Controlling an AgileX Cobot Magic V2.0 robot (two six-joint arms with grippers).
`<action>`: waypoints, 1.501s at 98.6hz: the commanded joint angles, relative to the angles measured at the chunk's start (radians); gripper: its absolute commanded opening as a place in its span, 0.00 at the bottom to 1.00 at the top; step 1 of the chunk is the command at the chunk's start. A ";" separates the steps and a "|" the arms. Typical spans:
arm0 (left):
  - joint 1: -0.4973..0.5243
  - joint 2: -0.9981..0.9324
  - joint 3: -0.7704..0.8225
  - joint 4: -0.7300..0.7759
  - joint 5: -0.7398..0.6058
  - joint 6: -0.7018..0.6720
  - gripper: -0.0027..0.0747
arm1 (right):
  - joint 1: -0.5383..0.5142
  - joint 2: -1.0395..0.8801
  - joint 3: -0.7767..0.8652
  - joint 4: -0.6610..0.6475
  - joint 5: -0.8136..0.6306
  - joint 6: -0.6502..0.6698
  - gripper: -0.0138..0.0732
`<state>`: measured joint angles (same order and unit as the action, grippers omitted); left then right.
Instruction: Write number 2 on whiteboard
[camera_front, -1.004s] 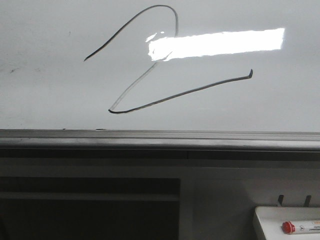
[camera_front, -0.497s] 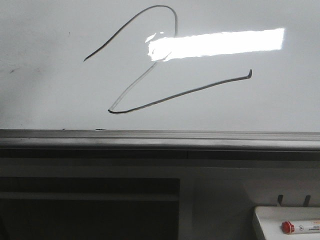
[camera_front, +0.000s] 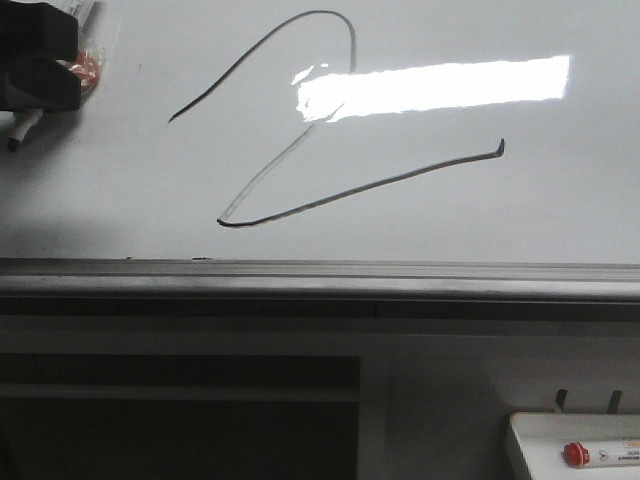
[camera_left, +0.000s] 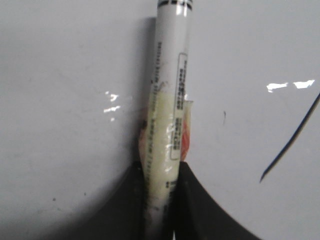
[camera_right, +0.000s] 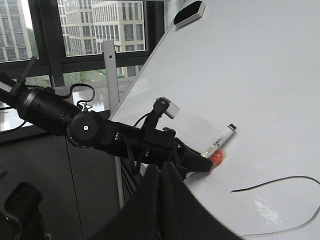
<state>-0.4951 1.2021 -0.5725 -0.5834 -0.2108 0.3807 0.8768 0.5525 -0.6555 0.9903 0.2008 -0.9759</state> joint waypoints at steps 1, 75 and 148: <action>-0.002 0.023 -0.026 -0.006 -0.109 -0.008 0.01 | -0.004 0.004 -0.025 0.021 -0.062 0.004 0.08; -0.002 0.022 -0.026 -0.011 -0.109 -0.008 0.69 | -0.004 0.004 -0.025 0.022 -0.065 0.004 0.08; -0.004 -1.113 0.155 0.084 0.523 0.020 0.01 | -0.004 -0.162 0.361 -0.186 -0.096 0.004 0.08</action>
<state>-0.4988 0.1206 -0.4099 -0.4900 0.3700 0.3991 0.8768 0.3877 -0.2679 0.7982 0.1615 -0.9745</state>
